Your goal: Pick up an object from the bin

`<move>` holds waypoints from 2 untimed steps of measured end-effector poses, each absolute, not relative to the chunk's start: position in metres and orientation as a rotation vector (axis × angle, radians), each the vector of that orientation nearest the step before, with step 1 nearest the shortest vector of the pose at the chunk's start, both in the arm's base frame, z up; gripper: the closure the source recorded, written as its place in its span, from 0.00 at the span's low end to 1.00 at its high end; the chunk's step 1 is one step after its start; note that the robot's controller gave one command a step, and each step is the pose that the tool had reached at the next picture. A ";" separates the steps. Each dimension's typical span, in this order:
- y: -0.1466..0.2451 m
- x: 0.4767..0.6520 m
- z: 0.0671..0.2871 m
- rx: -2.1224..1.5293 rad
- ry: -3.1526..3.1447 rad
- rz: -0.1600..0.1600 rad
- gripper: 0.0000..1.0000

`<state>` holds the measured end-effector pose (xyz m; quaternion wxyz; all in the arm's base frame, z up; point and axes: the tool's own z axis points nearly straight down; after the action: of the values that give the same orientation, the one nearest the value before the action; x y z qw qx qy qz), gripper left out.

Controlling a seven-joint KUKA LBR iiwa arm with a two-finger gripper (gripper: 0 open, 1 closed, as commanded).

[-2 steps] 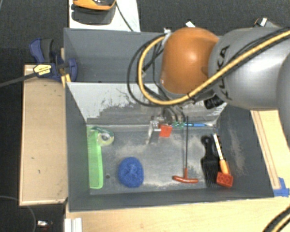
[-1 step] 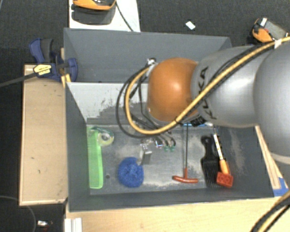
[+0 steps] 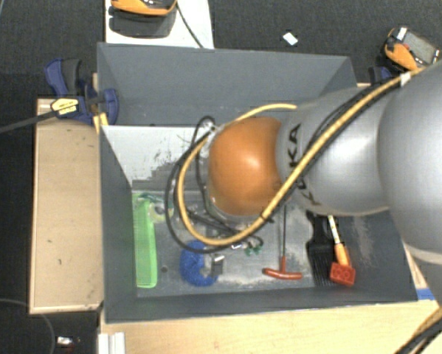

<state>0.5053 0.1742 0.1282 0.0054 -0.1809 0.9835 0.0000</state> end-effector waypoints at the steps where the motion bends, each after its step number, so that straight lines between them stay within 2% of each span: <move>1: 0.188 0.482 0.121 -0.784 3.039 0.000 0.00; 2: 0.165 0.489 0.068 -0.870 3.009 0.001 0.00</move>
Offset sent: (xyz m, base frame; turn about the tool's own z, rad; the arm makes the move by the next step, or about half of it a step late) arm -0.0165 -0.0080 -0.0582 -0.2008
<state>0.4888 0.1648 0.0676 0.0048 -0.2777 0.9607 0.0002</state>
